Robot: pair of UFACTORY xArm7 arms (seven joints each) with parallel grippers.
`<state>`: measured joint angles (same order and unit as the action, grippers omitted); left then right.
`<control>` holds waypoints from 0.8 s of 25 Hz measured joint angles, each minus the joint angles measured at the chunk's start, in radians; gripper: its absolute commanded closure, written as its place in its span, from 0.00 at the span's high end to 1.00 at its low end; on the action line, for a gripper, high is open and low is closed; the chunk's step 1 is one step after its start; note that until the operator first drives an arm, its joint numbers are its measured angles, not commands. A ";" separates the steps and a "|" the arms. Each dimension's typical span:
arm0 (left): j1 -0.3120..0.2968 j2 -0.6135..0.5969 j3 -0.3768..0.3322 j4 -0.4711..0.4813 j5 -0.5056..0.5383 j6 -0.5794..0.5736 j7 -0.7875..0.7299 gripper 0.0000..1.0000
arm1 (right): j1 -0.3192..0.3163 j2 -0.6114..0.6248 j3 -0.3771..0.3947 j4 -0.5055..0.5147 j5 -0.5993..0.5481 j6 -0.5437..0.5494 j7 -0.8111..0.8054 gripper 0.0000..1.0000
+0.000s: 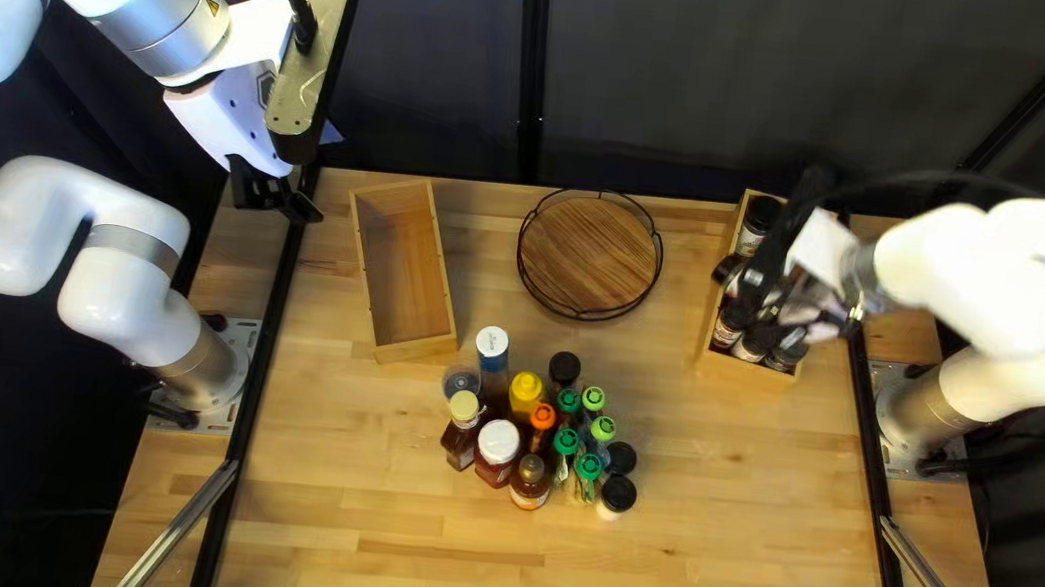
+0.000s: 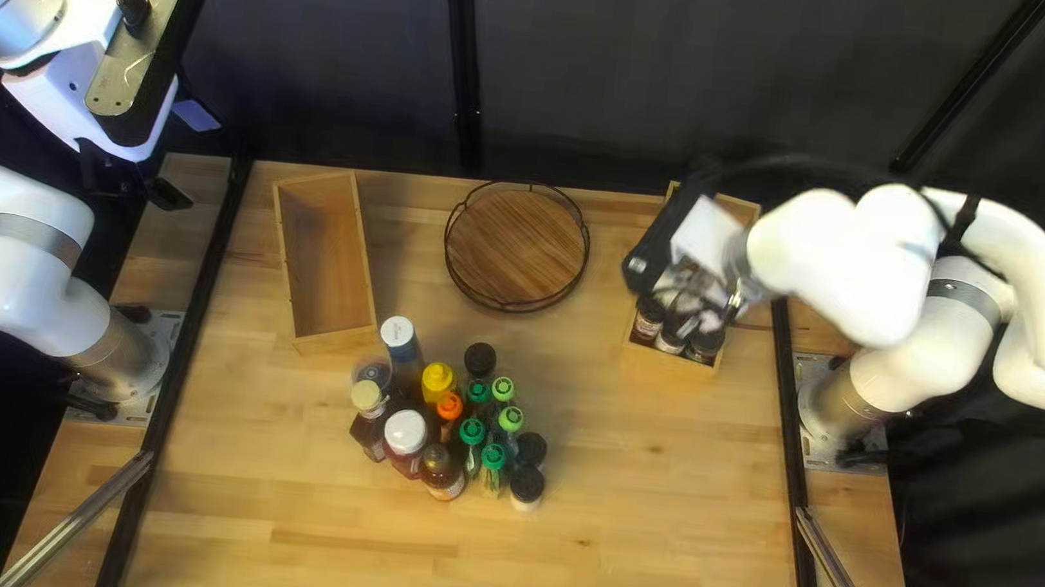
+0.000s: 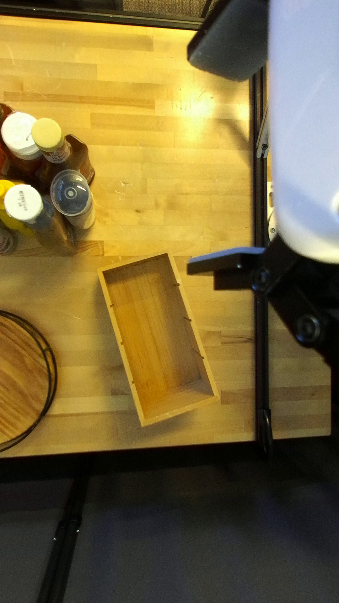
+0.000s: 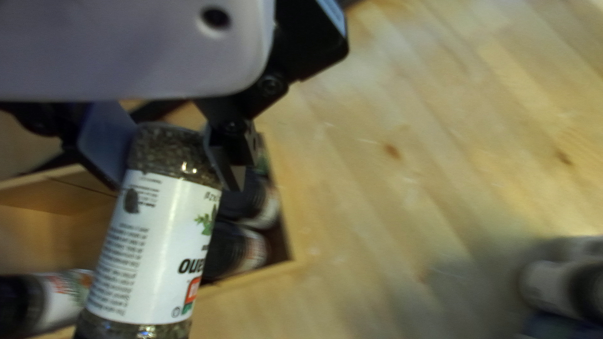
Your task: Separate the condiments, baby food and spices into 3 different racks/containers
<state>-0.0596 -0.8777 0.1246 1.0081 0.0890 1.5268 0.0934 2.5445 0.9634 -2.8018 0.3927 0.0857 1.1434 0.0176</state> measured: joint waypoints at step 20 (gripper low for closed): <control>0.000 0.000 0.000 0.000 0.000 0.000 0.000 1.00 | 0.041 -0.332 -0.149 0.205 -0.311 0.184 -0.702 0.00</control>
<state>-0.0596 -0.8777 0.1246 1.0081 0.0890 1.5268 0.0934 2.5854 0.6312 -2.9503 0.5979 -0.2252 1.3275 -0.6845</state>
